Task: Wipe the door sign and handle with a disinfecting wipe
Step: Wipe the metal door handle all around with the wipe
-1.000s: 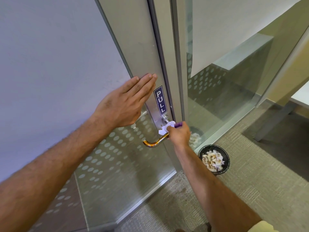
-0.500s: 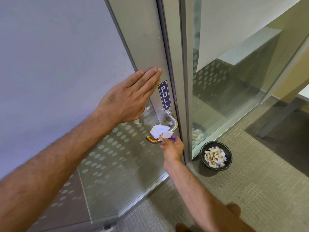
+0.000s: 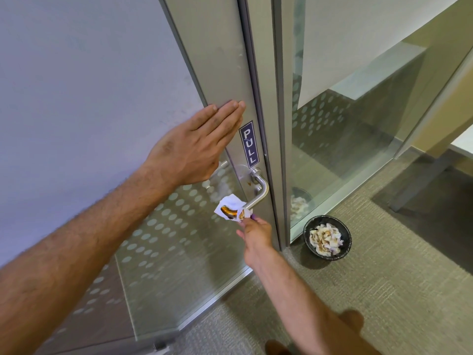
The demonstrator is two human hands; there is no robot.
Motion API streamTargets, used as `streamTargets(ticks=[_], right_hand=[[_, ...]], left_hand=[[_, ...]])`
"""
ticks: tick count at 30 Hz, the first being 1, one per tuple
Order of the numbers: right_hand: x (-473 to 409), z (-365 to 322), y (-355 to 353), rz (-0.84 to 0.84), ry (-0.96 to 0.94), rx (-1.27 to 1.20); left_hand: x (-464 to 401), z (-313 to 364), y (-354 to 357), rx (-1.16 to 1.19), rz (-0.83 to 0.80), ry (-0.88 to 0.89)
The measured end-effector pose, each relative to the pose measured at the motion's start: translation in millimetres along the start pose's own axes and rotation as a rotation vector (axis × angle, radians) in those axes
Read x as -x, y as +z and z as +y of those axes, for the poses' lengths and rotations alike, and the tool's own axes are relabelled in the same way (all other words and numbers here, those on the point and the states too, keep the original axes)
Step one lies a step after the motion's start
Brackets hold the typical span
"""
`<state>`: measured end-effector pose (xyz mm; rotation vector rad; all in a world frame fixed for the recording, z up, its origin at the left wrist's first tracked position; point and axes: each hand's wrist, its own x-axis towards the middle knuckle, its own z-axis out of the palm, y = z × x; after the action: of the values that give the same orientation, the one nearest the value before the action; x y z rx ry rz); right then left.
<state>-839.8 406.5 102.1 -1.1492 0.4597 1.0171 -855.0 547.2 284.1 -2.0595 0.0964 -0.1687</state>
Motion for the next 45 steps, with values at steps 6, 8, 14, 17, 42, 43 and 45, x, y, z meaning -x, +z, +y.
streamTargets(ticks=[6,8,14,17,42,43,45], right_hand=[[-1,1,9,-0.021,0.054,-0.085],[0,0,15,-0.006,0.057,-0.135],[2,-5,12,-0.032,0.032,-0.121],[2,-4,-1,-0.037,-0.119,0.028],[-14,-16,-5,-0.473,-1.564,2.048],[-16,-21,-6,-0.511,-1.602,2.049],[-20,-31,-8,-0.651,-1.643,2.042]], left_hand=[[-1,0,0,0.001,0.0,0.001],[-1,0,-1,-0.005,0.001,0.001],[-1,-1,-3,-0.023,-0.003,0.006],[0,-1,-4,-0.014,-0.016,0.007],[0,1,3,0.002,-0.004,0.016],[0,1,3,0.009,-0.002,0.013],[0,1,3,0.016,0.002,0.008]])
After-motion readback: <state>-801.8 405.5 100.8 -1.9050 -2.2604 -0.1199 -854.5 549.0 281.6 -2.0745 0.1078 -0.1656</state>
